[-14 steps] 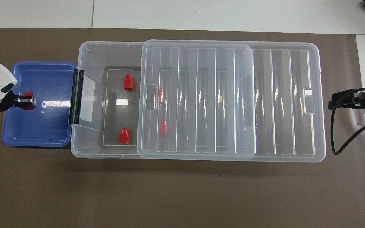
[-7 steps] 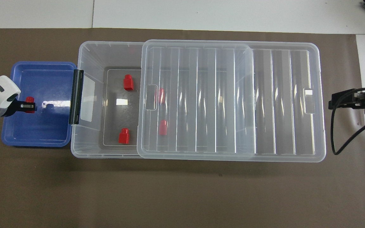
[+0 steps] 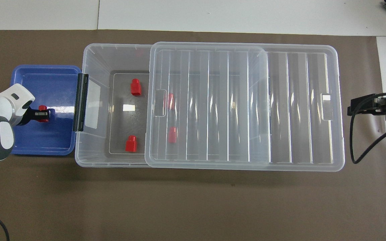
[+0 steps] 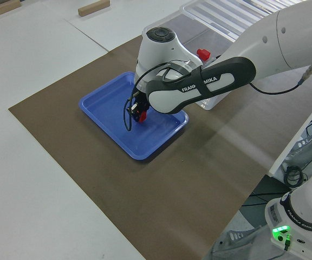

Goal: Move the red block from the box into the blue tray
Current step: 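Carry the red block over the blue tray and lower it, then open the left gripper to release the block and withdraw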

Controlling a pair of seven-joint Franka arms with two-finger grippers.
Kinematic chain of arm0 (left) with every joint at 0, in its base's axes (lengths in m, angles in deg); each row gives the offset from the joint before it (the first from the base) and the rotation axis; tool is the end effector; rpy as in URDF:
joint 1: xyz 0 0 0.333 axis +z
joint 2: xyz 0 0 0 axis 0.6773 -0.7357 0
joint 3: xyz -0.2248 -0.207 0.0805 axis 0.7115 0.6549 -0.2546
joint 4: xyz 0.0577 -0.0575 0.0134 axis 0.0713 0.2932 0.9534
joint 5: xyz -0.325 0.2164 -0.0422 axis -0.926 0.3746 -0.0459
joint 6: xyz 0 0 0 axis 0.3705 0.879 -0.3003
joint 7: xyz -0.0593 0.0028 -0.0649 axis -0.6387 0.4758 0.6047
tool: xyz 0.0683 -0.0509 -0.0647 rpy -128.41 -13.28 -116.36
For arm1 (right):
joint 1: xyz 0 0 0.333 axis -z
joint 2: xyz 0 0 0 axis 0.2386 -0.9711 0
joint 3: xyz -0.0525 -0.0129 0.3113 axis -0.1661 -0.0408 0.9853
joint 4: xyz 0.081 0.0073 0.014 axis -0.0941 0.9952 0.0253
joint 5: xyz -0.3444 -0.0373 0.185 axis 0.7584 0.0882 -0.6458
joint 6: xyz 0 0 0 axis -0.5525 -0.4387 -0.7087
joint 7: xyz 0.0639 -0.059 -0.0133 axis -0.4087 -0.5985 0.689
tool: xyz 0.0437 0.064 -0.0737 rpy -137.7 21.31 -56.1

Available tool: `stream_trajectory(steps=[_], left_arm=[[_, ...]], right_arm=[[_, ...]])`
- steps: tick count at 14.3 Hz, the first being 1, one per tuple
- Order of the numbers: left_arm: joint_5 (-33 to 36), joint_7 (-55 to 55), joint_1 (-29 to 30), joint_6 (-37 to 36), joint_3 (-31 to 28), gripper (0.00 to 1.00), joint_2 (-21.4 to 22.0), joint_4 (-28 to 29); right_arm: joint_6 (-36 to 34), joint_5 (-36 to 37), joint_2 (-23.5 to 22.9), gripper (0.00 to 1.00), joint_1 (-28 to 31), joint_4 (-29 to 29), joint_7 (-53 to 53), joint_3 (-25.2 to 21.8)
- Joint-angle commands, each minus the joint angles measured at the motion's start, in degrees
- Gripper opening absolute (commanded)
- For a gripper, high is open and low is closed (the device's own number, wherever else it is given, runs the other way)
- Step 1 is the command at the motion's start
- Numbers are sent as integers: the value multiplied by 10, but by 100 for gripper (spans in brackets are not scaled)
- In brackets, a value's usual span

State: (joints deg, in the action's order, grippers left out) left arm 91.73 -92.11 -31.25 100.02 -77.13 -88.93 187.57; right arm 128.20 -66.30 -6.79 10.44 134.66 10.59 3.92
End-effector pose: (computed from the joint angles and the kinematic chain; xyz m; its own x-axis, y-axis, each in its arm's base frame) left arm 0.5797 0.0836 0.3127 0.9923 -0.0119 0.1230 -0.0088 -0.9996 -0.0258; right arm 0.5404 -0.0129 0.6186 0.9885 -0.1511 0.0077 -0.1511 -0.9885 -0.0060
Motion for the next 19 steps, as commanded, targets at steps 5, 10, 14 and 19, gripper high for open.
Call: stream_trajectory(steps=[5, 10, 14, 19], left_arm=[[-9, 17, -12, 32, -5, 20, 4, 21], [-9, 13, -12, 26, -5, 100, 4, 17], [-8, 15, -22, -83, -2, 100, 24, -57], [-6, 15, -24, -342, 1, 100, 52, -216]], right_arm=[[2, -10, 15, 100, 5, 17, -7, 2], [2, -10, 15, 100, 5, 17, -7, 2], [2, -10, 15, 100, 5, 17, -7, 2], [2, -10, 15, 100, 5, 17, -7, 2]])
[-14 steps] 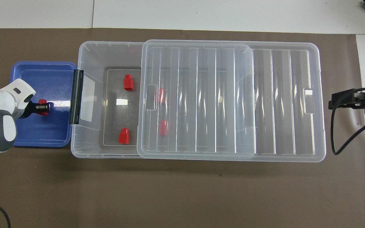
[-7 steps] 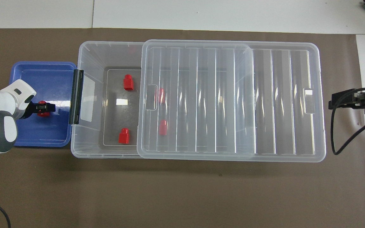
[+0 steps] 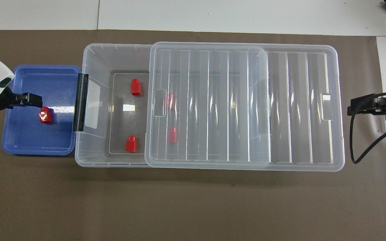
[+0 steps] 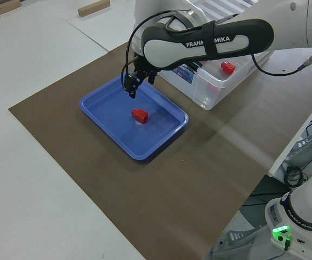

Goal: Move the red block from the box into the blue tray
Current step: 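Open the left gripper to release the block and withdraw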

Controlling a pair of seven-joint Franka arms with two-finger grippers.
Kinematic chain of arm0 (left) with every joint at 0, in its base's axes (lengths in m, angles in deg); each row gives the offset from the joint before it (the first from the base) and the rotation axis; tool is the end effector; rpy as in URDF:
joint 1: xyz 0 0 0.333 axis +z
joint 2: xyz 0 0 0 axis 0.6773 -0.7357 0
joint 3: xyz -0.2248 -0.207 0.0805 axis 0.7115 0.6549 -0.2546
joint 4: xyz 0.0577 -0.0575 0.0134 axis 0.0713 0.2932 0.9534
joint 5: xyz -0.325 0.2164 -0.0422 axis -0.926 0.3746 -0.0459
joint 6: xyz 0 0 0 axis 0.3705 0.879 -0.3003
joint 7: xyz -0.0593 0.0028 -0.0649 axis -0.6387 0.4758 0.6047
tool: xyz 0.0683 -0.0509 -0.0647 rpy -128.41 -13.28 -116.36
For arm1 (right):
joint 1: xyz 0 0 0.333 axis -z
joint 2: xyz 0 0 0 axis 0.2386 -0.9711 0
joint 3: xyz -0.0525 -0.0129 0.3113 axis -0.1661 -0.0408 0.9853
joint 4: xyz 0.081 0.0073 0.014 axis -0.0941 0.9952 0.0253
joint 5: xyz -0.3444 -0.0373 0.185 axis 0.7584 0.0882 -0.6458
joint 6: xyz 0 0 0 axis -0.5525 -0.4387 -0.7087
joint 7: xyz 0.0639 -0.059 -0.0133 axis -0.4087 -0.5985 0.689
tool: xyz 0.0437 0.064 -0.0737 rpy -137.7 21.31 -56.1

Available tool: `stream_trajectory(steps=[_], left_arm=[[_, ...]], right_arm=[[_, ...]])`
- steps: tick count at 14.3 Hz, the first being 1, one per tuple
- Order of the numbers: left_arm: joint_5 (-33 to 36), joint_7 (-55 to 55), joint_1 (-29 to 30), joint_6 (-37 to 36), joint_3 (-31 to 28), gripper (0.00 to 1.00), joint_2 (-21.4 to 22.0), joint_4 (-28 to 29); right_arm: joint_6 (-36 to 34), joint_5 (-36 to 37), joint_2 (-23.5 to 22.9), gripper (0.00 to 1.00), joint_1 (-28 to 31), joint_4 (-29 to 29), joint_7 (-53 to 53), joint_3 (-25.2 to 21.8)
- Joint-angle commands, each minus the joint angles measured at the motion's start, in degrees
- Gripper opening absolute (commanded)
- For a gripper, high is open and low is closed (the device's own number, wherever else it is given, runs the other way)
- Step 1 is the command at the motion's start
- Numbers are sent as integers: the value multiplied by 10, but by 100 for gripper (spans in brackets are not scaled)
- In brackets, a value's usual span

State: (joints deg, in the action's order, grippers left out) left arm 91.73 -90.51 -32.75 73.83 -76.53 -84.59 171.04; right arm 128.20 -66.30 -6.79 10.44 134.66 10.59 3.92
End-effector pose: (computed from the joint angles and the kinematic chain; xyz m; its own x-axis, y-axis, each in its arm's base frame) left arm 0.6046 0.0678 0.4462 0.9995 -0.0102 0.0306 -0.0095 -0.9997 -0.0219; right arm 0.5404 -0.0129 0.6186 0.9885 -0.1511 0.0077 -0.1511 -0.9885 -0.0060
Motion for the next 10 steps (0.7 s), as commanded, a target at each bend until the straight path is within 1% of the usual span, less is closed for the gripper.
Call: stream_trajectory(steps=[1, 2, 3, 5, 7, 8, 9, 10], left_arm=[[-6, 0, -9, -126, -2, 100, 11, -83], [-6, 3, -9, -173, 6, 100, 15, -109], [-5, 3, -9, -200, 7, 100, 27, -123], [-4, 4, -9, -235, 6, 100, 66, -123], [-2, 4, -9, -267, 5, 100, 86, -123], [-2, 4, -14, -278, -1, 100, 86, -123], [0, 6, -61, -280, -29, 100, 86, -121], [1, 9, -120, -283, -85, 100, 80, -122]], right_arm=[[2, -10, 15, 100, 5, 17, -7, 2], [2, -10, 15, 100, 5, 17, -7, 2], [-1, -11, 16, 100, 5, 17, -7, 3], [-5, -11, 17, 100, 1, 17, -7, 3], [-15, -11, 20, 100, 4, 18, -5, 4], [-2, -11, 24, 100, 2, 26, -4, 4], [28, -11, 22, 99, 3, 30, 8, 4], [49, -11, 22, 76, 6, 39, 42, 3]])
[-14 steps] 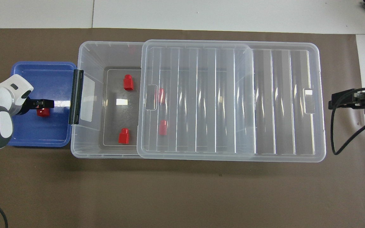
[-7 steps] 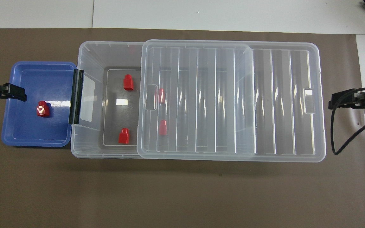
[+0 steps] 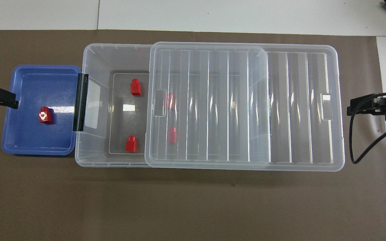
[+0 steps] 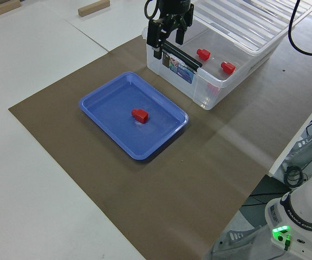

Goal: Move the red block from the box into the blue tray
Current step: 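Open the left gripper to release the block and withdraw, then grip the lid with the right gripper and slide it closed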

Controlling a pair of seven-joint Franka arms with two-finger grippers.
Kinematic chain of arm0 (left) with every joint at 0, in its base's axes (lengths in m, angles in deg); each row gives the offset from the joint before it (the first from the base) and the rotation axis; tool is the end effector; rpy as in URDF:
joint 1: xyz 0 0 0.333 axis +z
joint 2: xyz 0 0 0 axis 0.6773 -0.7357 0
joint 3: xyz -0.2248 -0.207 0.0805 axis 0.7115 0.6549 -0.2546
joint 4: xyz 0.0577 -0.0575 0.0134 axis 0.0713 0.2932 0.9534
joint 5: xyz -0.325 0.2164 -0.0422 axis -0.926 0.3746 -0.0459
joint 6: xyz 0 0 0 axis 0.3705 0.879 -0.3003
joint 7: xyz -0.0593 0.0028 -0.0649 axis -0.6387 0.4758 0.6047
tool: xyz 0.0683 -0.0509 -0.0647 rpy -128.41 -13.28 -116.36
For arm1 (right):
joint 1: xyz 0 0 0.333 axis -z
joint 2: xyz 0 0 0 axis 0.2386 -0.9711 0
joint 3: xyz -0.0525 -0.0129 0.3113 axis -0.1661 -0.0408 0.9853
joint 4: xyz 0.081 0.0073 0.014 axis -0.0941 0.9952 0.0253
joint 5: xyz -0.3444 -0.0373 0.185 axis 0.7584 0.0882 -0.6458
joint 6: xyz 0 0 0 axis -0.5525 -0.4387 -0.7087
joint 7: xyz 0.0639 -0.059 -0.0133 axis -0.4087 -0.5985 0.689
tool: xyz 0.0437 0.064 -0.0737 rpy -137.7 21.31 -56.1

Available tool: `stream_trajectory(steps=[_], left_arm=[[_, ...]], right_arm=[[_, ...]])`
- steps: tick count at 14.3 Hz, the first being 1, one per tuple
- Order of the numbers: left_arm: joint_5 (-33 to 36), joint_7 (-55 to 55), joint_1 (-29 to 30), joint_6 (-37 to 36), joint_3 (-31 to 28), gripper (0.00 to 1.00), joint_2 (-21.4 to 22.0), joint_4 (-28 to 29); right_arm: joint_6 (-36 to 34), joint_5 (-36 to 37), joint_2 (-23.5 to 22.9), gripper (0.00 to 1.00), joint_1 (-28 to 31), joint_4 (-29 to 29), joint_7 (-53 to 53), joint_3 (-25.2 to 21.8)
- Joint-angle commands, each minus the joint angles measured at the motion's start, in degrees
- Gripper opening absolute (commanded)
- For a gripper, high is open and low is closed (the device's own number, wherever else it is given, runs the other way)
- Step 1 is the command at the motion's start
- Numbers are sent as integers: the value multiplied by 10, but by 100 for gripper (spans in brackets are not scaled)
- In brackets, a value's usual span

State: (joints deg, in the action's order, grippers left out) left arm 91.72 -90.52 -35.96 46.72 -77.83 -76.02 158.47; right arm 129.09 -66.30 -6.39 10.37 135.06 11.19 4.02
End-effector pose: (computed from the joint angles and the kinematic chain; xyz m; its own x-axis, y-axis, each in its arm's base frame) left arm 0.5529 0.0437 0.5976 0.9968 -0.0303 -0.0746 -0.0322 -0.9992 -0.0239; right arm 0.5399 -0.0114 0.6204 0.9902 -0.1379 0.0231 -0.1377 -0.9904 -0.0082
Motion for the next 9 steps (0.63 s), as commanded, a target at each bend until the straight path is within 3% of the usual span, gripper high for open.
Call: stream_trajectory(steps=[1, 3, 6, 9], left_arm=[[0, 15, -106, -16, -89, 100, -7, 1], [0, 21, -109, -15, -85, 100, -5, 1], [-1, 22, -115, -9, -83, 100, 2, 4], [-1, 16, -115, -9, -83, 100, 10, 7]], right_arm=[[53, -11, 15, 53, 13, 43, 71, 0], [91, -11, 2, 2, 45, 61, 121, 0], [155, -11, -12, 0, 75, 107, 190, 0], [200, -11, -61, 0, 93, 109, 263, 1]])
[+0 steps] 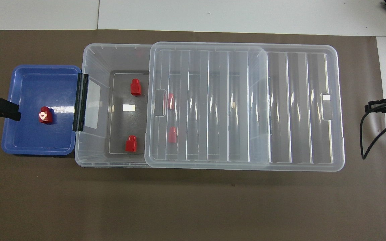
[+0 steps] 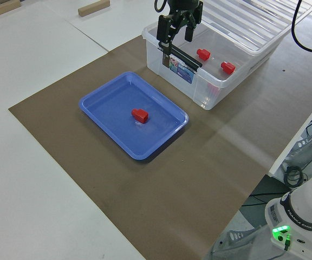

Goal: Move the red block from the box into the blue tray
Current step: 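Grip the lid with the right gripper and slide it closed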

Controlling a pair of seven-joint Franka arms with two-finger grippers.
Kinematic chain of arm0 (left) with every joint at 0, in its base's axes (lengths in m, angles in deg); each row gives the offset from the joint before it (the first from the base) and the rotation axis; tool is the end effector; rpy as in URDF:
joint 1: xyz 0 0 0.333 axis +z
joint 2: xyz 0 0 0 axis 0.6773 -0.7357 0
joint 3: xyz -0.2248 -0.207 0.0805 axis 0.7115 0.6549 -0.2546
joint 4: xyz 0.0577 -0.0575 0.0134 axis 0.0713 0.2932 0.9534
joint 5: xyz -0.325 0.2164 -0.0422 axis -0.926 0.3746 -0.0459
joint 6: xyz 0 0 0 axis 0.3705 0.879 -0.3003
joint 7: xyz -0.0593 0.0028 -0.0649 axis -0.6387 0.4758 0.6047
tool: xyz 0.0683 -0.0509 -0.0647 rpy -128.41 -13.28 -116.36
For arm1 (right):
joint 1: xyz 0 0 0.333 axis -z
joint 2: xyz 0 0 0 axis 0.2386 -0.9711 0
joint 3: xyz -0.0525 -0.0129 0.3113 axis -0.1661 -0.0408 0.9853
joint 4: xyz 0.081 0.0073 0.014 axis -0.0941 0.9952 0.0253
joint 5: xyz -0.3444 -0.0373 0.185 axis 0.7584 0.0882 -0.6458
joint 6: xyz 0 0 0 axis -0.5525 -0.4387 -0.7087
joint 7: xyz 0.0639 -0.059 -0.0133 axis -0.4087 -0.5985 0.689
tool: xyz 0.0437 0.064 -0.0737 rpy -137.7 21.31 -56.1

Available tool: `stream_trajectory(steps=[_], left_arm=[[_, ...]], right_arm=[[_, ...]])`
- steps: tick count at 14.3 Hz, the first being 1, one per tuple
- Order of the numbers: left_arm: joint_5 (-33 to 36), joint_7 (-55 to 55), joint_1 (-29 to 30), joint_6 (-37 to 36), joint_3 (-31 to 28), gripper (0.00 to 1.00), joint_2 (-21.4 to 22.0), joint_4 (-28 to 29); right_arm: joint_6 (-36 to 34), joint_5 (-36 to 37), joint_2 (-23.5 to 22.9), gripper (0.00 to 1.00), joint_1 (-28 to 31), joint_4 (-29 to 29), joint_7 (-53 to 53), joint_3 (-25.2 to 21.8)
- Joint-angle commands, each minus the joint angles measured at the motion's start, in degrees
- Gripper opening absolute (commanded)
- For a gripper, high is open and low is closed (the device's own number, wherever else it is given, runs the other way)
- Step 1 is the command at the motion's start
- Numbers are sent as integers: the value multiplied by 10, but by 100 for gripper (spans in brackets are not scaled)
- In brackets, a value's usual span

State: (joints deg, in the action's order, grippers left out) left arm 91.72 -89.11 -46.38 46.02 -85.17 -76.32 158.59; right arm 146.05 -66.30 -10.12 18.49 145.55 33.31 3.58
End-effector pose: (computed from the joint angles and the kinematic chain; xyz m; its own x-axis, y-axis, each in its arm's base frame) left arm 0.5543 0.0134 0.5928 0.9939 -0.0588 -0.0935 -0.0615 -0.9978 -0.0264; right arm 0.5633 -0.0955 0.5231 0.9927 0.0984 0.0694 0.0973 -0.9951 0.0187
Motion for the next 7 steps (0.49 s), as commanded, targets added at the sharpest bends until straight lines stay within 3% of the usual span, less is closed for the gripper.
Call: stream_trajectory(steps=[1, 7], left_arm=[[-2, 1, -7, -7, -9, 100, 12, 4], [-4, 4, 0, -3, -2, 100, 7, 3]], right_arm=[[42, -11, -36, 0, 12, 4, 47, 6], [78, -72, -75, 0, 4, 1, 103, 6]])
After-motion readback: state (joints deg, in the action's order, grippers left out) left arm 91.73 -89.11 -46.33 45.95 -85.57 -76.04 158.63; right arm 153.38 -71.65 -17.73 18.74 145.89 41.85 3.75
